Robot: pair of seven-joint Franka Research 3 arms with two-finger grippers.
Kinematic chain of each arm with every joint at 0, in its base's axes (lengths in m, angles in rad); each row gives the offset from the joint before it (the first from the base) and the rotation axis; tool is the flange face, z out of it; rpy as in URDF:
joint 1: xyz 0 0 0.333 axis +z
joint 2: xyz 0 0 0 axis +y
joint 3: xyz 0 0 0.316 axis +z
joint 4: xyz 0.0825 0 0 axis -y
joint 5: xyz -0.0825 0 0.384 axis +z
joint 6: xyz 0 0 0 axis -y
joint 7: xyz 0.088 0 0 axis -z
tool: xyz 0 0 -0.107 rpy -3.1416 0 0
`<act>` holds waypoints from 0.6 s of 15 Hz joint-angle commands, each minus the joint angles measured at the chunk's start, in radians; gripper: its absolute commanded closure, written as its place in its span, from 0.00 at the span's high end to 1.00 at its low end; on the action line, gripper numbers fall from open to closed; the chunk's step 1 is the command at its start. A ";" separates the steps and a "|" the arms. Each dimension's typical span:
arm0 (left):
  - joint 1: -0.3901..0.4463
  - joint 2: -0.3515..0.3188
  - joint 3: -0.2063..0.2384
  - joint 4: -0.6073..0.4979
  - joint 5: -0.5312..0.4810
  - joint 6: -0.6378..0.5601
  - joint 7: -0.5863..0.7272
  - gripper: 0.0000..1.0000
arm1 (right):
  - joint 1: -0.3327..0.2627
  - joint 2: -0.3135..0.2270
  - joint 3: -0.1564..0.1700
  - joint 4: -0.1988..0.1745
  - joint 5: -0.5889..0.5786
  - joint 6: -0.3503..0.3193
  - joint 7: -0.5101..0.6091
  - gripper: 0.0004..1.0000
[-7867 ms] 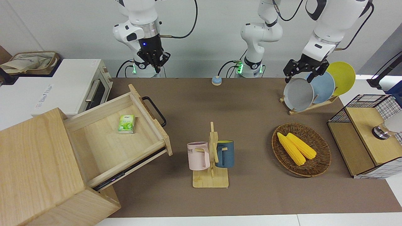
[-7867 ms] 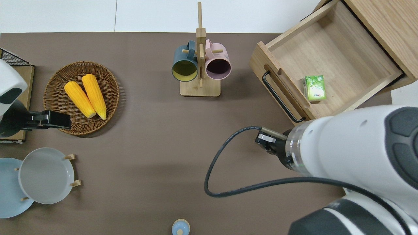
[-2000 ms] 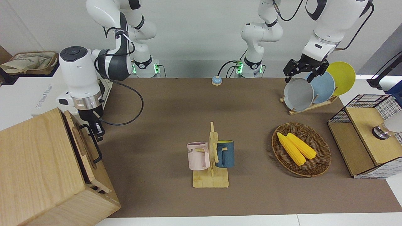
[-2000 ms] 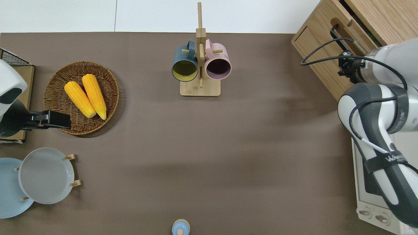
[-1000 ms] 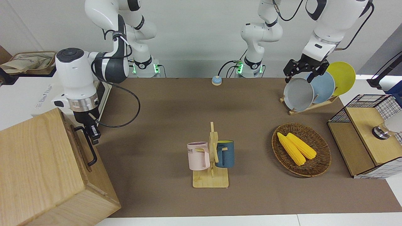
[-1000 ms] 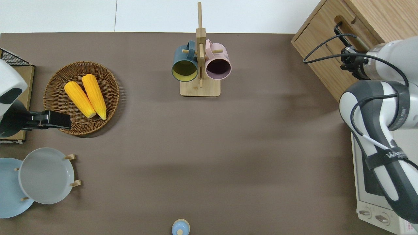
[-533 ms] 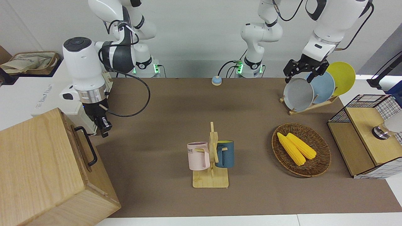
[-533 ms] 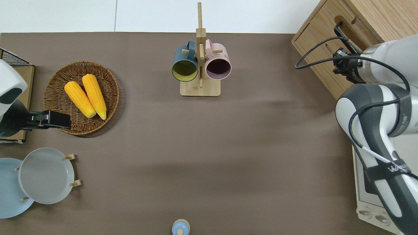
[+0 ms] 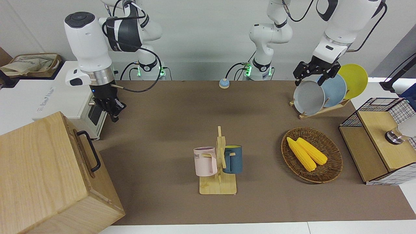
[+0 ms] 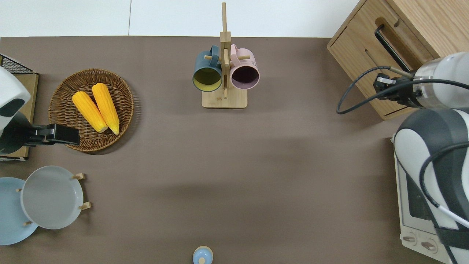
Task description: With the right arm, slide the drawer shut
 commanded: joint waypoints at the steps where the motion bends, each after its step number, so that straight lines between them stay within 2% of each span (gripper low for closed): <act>1: -0.003 -0.008 0.003 0.002 0.013 -0.013 0.000 1.00 | -0.002 -0.097 0.004 -0.069 0.033 -0.050 -0.152 0.00; 4: -0.003 -0.008 0.003 0.002 0.013 -0.014 -0.001 1.00 | -0.002 -0.174 0.010 -0.133 0.075 -0.071 -0.197 0.00; 5: -0.003 -0.008 0.003 0.002 0.013 -0.014 -0.001 1.00 | -0.002 -0.194 0.018 -0.149 0.075 -0.102 -0.238 0.03; 6: -0.003 -0.008 0.003 0.002 0.013 -0.014 -0.001 1.00 | -0.005 -0.208 0.020 -0.156 0.075 -0.137 -0.276 0.17; 7: -0.003 -0.008 0.003 0.002 0.011 -0.014 -0.001 1.00 | -0.008 -0.220 0.020 -0.159 0.081 -0.158 -0.296 0.38; 8: -0.003 -0.008 0.003 0.002 0.013 -0.013 -0.001 1.00 | -0.010 -0.231 0.020 -0.162 0.087 -0.166 -0.297 0.49; 9: -0.003 -0.008 0.003 0.002 0.013 -0.014 -0.001 1.00 | -0.010 -0.237 0.020 -0.164 0.093 -0.172 -0.301 0.77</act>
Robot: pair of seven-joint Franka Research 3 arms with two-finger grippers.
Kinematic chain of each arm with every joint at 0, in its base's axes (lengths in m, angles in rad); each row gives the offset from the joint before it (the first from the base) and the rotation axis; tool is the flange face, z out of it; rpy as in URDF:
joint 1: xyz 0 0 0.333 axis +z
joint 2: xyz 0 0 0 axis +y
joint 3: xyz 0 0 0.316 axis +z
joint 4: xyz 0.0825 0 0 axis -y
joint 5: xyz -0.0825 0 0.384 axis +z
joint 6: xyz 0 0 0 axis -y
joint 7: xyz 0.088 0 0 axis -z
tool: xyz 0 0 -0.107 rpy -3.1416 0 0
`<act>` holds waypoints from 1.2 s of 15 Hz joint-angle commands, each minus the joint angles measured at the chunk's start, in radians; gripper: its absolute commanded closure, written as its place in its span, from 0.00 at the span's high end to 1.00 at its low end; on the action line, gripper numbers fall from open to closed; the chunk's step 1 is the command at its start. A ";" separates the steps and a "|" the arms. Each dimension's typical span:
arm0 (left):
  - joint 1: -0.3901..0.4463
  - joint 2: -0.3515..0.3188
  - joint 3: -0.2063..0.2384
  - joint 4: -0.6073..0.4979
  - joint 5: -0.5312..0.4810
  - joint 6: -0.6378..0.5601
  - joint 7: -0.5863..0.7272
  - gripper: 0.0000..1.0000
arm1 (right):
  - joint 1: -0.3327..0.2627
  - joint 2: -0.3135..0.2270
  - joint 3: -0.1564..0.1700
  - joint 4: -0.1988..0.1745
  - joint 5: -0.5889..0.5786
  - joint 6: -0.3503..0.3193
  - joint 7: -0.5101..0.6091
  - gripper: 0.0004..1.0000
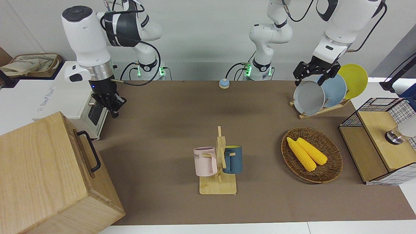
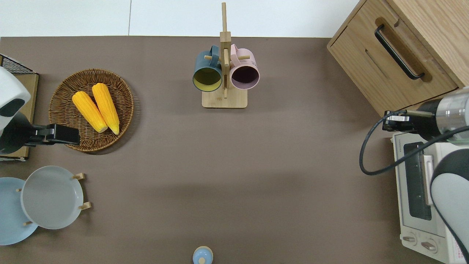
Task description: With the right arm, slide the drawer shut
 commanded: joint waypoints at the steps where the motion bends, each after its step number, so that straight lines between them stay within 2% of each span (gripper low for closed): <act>1: -0.003 -0.008 0.003 0.002 0.013 -0.014 -0.001 1.00 | -0.009 -0.066 0.005 -0.055 0.038 -0.025 -0.064 0.99; 4: -0.003 -0.008 0.003 0.002 0.013 -0.013 -0.001 1.00 | -0.012 -0.109 0.013 -0.098 0.039 -0.023 -0.082 0.99; 7: -0.003 -0.008 0.003 0.002 0.013 -0.014 -0.001 1.00 | -0.018 -0.146 0.013 -0.126 0.039 -0.025 -0.137 0.99; 13: -0.003 -0.008 0.003 0.002 0.013 -0.014 -0.001 1.00 | -0.012 -0.140 0.015 -0.115 0.030 -0.022 -0.149 0.99; 18: -0.003 -0.008 0.003 0.002 0.013 -0.013 -0.001 1.00 | -0.001 -0.132 0.015 -0.086 0.019 -0.031 -0.145 0.99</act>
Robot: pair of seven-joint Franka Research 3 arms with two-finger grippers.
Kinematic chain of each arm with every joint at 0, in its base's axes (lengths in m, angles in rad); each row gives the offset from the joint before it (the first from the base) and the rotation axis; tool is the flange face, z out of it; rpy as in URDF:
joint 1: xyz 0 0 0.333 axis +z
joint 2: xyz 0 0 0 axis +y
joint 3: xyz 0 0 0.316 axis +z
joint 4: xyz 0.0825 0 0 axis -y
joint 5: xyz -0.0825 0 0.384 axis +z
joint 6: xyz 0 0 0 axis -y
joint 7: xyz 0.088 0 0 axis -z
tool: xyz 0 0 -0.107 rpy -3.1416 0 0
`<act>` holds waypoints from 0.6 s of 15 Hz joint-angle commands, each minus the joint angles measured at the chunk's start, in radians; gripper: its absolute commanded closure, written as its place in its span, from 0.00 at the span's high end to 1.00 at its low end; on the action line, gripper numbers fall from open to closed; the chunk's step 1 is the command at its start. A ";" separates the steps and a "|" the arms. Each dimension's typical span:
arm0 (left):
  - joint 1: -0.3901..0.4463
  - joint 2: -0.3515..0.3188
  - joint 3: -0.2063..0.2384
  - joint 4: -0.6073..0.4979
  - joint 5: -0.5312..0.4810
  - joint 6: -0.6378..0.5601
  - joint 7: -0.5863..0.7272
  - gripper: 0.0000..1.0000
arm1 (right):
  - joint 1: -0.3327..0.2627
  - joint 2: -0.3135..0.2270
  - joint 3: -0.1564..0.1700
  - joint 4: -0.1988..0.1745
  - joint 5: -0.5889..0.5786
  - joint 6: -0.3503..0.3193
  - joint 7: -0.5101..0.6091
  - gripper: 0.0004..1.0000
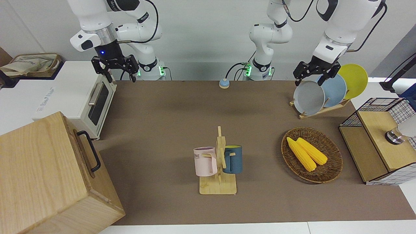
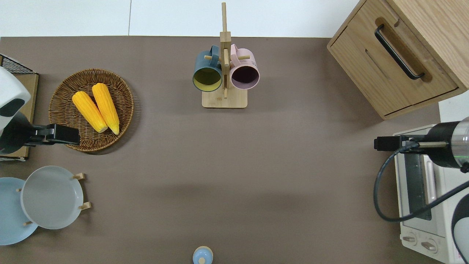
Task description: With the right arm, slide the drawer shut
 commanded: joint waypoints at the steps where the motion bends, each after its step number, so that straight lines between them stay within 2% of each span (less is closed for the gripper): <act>1: -0.003 -0.008 0.003 0.002 0.013 -0.014 -0.001 1.00 | -0.002 -0.006 0.001 0.017 0.009 -0.016 -0.022 0.99; 2: -0.003 -0.008 0.003 0.002 0.013 -0.014 -0.001 1.00 | -0.014 -0.003 0.005 0.032 0.009 -0.035 -0.020 0.99; 3: -0.003 -0.008 0.003 0.002 0.013 -0.014 -0.001 1.00 | -0.020 0.015 0.005 0.067 0.009 -0.062 -0.020 0.99; 6: -0.003 -0.008 0.003 0.002 0.013 -0.014 -0.001 1.00 | -0.022 0.101 0.004 0.216 0.010 -0.185 -0.026 0.99; 7: -0.003 -0.008 0.003 0.002 0.013 -0.014 -0.001 1.00 | -0.025 0.120 0.005 0.257 0.012 -0.205 -0.028 0.99; 8: -0.003 -0.008 0.003 0.002 0.013 -0.014 -0.001 1.00 | -0.101 0.121 0.059 0.271 0.021 -0.204 -0.030 0.99; 9: -0.003 -0.008 0.003 0.002 0.013 -0.014 -0.001 1.00 | -0.217 0.120 0.202 0.273 0.012 -0.201 -0.030 0.99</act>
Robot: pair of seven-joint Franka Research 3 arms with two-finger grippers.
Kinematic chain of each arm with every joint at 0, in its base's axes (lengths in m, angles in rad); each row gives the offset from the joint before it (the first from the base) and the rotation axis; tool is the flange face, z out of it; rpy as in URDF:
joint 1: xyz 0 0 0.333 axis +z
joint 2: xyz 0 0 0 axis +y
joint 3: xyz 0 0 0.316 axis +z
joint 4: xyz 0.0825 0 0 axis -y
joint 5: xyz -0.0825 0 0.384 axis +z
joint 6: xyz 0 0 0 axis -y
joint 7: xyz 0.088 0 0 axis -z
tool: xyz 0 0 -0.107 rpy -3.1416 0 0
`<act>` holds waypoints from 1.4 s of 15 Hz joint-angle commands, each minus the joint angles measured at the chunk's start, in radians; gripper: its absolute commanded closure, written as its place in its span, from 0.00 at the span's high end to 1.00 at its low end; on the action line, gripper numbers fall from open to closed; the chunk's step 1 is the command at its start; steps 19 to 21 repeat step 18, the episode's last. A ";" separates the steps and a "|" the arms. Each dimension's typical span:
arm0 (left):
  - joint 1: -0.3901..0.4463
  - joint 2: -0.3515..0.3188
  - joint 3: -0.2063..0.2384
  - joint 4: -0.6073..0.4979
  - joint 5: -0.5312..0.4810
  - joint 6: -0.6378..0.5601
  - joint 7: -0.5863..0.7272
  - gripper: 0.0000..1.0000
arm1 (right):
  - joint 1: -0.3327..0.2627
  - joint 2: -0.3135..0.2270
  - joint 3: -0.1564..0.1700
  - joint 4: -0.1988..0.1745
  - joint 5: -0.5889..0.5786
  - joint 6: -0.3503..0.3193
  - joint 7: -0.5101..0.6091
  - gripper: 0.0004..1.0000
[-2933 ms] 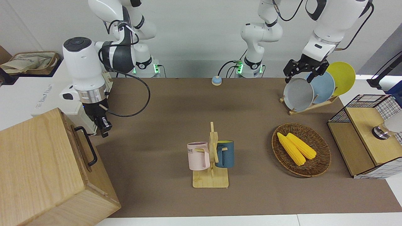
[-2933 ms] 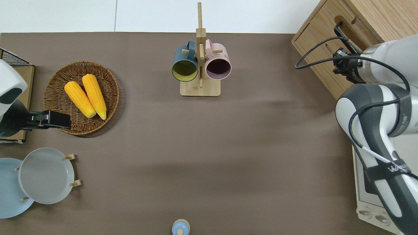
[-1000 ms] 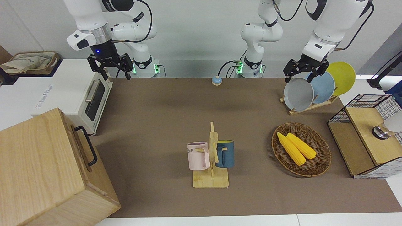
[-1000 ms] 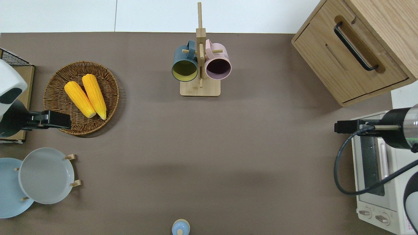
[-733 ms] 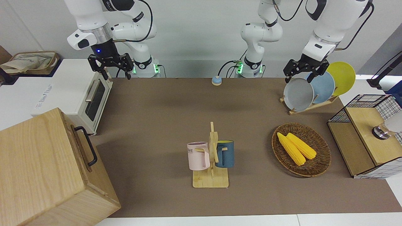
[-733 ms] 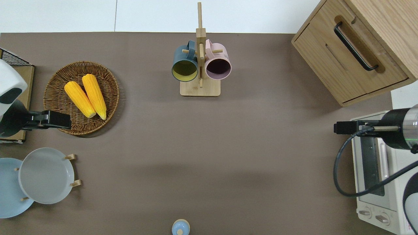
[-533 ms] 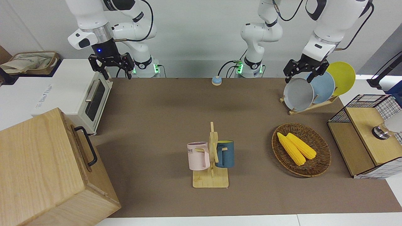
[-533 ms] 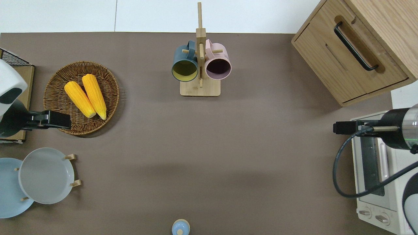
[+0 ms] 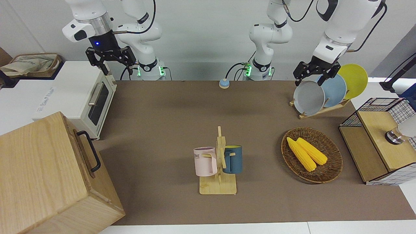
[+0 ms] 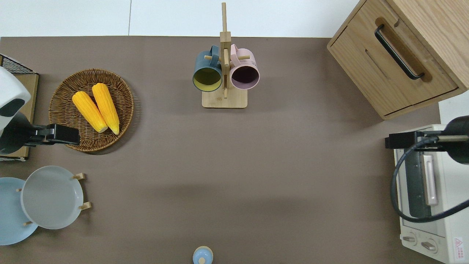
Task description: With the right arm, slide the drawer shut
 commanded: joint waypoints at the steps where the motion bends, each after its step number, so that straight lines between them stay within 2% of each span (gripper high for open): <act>1: -0.003 -0.008 0.003 0.002 0.013 -0.014 -0.001 1.00 | -0.334 0.053 0.338 0.090 0.009 -0.036 -0.029 0.99; 2: -0.003 -0.008 0.003 0.002 0.013 -0.014 0.000 1.00 | -0.417 0.054 0.426 0.090 0.008 -0.035 -0.028 0.99; 3: -0.003 -0.008 0.003 0.002 0.013 -0.014 -0.001 1.00 | -0.418 0.057 0.431 0.091 0.000 -0.035 -0.028 0.99; 6: -0.003 -0.008 0.003 0.002 0.013 -0.013 -0.001 1.00 | -0.376 0.060 0.399 0.091 -0.002 -0.033 -0.023 0.99; 10: -0.003 -0.008 0.003 0.002 0.013 -0.013 -0.001 1.00 | -0.353 0.062 0.381 0.091 -0.002 -0.033 -0.022 0.99; 12: -0.003 -0.008 0.003 0.002 0.013 -0.013 -0.001 1.00 | -0.372 0.060 0.396 0.091 -0.002 -0.033 -0.025 0.99; 21: -0.003 -0.008 0.003 0.002 0.013 -0.014 -0.001 1.00 | -0.355 0.054 0.394 0.091 0.000 -0.035 -0.025 0.99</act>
